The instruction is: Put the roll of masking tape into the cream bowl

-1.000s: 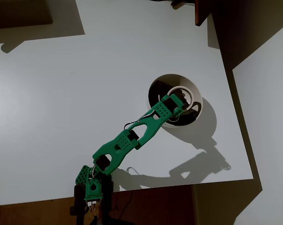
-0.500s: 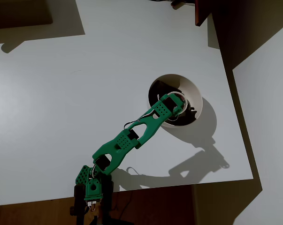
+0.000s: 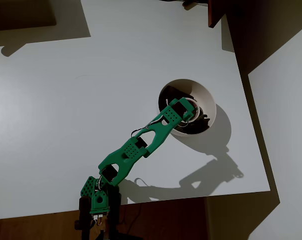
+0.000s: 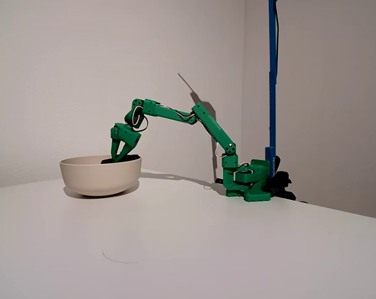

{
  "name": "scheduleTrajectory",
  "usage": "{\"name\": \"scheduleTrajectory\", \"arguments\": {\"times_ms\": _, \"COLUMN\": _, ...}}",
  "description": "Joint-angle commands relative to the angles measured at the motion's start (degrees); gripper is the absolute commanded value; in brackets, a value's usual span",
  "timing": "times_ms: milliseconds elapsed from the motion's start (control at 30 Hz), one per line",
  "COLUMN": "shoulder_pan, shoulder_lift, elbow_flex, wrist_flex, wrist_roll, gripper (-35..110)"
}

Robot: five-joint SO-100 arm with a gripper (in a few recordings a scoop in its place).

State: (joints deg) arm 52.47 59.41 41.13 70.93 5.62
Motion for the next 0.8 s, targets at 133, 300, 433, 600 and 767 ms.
{"name": "scheduleTrajectory", "arguments": {"times_ms": 133, "shoulder_pan": -2.37, "shoulder_lift": 13.18, "elbow_flex": -9.58, "wrist_flex": 1.76, "wrist_roll": 2.99, "gripper": -8}}
{"name": "scheduleTrajectory", "arguments": {"times_ms": 300, "shoulder_pan": -4.92, "shoulder_lift": 19.07, "elbow_flex": -10.37, "wrist_flex": 3.43, "wrist_roll": 3.52, "gripper": -8}}
{"name": "scheduleTrajectory", "arguments": {"times_ms": 433, "shoulder_pan": -9.32, "shoulder_lift": 23.99, "elbow_flex": -10.37, "wrist_flex": 7.21, "wrist_roll": 2.72, "gripper": -8}}
{"name": "scheduleTrajectory", "arguments": {"times_ms": 600, "shoulder_pan": -17.67, "shoulder_lift": 31.64, "elbow_flex": -10.37, "wrist_flex": 13.71, "wrist_roll": 1.85, "gripper": -8}}
{"name": "scheduleTrajectory", "arguments": {"times_ms": 767, "shoulder_pan": -27.25, "shoulder_lift": 40.69, "elbow_flex": -10.28, "wrist_flex": 21.18, "wrist_roll": 0.88, "gripper": -8}}
